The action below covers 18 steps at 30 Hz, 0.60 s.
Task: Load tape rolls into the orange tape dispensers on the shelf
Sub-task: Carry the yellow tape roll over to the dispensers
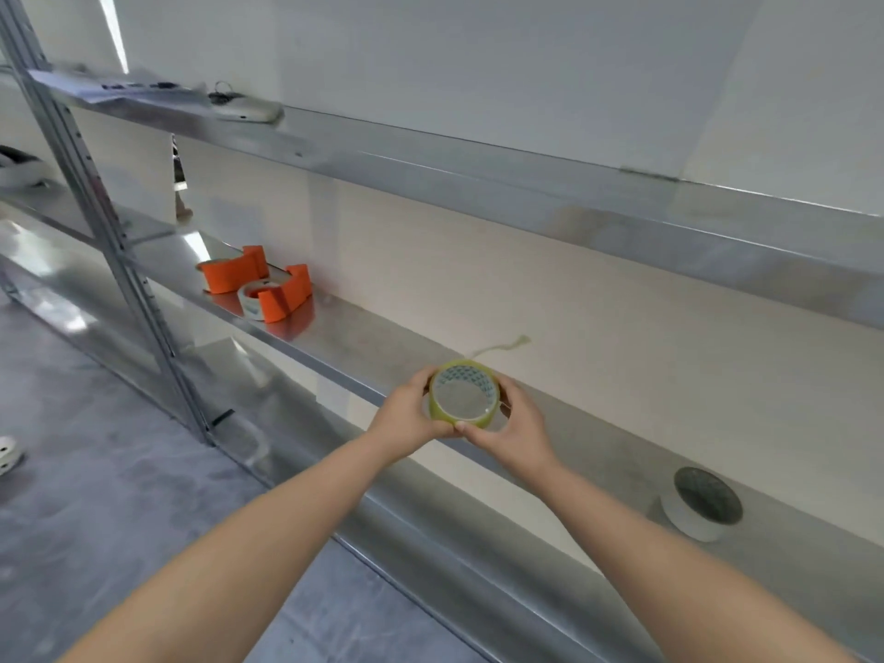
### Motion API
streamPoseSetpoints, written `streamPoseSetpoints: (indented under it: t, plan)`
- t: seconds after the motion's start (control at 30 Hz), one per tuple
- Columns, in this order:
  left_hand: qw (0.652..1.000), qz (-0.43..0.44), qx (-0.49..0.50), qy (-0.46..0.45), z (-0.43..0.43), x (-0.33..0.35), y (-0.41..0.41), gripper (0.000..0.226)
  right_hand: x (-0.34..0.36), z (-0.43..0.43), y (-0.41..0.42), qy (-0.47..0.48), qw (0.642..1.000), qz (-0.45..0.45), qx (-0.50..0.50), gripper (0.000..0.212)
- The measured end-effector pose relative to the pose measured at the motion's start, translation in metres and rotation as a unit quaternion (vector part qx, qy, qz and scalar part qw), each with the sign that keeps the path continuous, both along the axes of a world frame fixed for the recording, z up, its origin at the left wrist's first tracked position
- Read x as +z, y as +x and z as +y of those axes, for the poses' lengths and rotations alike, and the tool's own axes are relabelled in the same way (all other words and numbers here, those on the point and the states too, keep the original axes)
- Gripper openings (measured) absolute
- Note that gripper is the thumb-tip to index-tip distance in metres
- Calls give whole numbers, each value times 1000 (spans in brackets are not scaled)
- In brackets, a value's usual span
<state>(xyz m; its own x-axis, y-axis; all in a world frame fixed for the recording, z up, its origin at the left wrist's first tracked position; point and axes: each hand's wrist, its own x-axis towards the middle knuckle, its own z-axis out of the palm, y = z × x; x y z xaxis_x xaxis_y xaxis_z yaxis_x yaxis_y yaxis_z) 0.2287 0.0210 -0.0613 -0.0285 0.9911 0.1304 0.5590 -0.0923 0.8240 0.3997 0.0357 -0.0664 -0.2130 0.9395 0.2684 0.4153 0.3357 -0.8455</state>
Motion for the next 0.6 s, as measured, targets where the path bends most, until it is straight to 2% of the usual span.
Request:
streamPoseSetpoints:
  t: [0.37,0.6]
  plan:
    - [1000,4,-7,14,11,11,-140,85,5,12,-142,2,1000,8,-4,70]
    - [1000,-2,15,4,19,6,-200,83,2,24,-204,-12,1000,7,11,66]
